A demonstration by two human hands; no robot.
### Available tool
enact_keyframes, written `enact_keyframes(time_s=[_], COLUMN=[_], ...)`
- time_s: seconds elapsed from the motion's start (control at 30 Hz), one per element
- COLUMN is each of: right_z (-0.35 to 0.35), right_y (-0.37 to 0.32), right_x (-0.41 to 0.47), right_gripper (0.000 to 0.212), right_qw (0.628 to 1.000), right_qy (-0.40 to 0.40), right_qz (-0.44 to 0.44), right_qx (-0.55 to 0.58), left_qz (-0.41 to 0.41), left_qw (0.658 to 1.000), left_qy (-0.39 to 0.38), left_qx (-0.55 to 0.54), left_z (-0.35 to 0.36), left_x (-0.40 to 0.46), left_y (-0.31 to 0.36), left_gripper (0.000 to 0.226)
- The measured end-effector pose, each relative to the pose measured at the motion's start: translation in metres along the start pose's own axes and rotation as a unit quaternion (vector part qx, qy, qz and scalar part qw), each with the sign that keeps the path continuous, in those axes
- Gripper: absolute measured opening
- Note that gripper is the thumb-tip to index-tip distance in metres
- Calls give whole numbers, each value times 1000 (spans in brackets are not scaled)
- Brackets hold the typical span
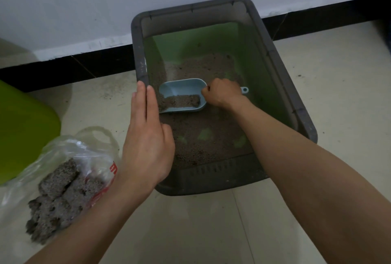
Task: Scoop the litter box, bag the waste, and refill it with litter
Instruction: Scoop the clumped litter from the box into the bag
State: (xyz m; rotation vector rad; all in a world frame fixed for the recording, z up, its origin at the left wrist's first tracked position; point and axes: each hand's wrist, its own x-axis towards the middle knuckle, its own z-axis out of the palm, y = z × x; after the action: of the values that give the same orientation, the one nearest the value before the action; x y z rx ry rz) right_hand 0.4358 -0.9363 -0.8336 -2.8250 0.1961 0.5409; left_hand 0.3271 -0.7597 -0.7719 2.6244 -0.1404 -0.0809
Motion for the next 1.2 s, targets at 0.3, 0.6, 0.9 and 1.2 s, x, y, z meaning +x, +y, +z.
enact_keyframes(time_s=[0.3,0.6,0.9,1.2], right_z=[12,23,24,14], right_y=[17,21,16,18], right_x=[0,-9,-12,-19], right_gripper=[41,35,37,33], right_qw=[989,944,914,892], right_qy=[-17,-43,-53,-12], right_qz=[3,24,43,86], right_qx=[148,325,399,443], left_qz=[5,1,3,0], left_qw=[1000,1000,1000,1000], left_qy=[-3,-4,0,-4], left_qx=[0,-2,-8,-10], left_z=[-1,-1,-1,-1], left_x=[-1,-1,0,0], left_y=[-1,0,0,0], left_gripper=[65,64,64,63])
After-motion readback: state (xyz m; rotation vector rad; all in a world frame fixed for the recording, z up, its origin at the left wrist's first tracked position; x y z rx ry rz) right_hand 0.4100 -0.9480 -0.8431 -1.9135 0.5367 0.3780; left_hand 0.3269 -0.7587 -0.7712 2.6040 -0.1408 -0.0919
